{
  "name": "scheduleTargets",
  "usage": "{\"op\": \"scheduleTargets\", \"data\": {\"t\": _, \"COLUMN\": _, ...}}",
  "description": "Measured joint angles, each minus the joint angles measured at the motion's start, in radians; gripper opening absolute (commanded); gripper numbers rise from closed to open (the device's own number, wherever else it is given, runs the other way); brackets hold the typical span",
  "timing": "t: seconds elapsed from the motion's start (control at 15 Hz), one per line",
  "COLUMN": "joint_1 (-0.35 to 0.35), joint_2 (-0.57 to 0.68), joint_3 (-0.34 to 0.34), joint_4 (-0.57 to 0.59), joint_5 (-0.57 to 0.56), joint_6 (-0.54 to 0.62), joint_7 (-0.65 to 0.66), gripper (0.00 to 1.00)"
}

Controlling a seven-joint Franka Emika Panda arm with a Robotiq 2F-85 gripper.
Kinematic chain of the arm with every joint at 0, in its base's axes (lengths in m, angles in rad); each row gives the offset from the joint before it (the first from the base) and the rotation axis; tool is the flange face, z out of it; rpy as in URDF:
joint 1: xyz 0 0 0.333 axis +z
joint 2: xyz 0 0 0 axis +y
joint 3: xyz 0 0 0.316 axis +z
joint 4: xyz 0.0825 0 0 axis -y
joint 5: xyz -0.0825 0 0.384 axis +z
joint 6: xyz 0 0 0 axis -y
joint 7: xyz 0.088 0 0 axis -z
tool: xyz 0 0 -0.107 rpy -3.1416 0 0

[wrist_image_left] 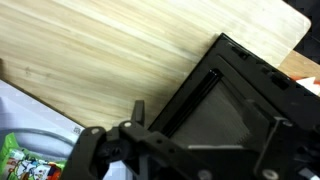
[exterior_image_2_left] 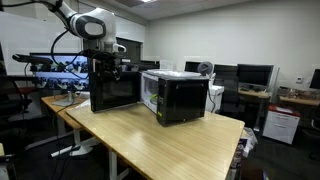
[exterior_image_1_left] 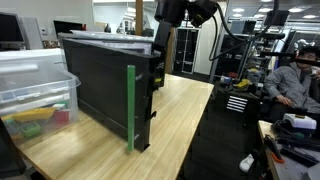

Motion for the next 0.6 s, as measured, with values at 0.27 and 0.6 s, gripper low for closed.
{"op": "scheduleTargets", "data": {"t": 0.27, "joint_1": -0.021, "joint_2": 0.000, "joint_3": -0.023, "joint_4": -0.040, "joint_5": -0.021, "joint_6": 0.004, "joint_7": -0.004, "gripper": 1.00}}
{"op": "scheduleTargets", "data": {"t": 0.6, "joint_1": -0.021, "joint_2": 0.000, "joint_3": -0.023, "joint_4": -0.040, "joint_5": -0.021, "joint_6": 0.004, "joint_7": -0.004, "gripper": 1.00}}
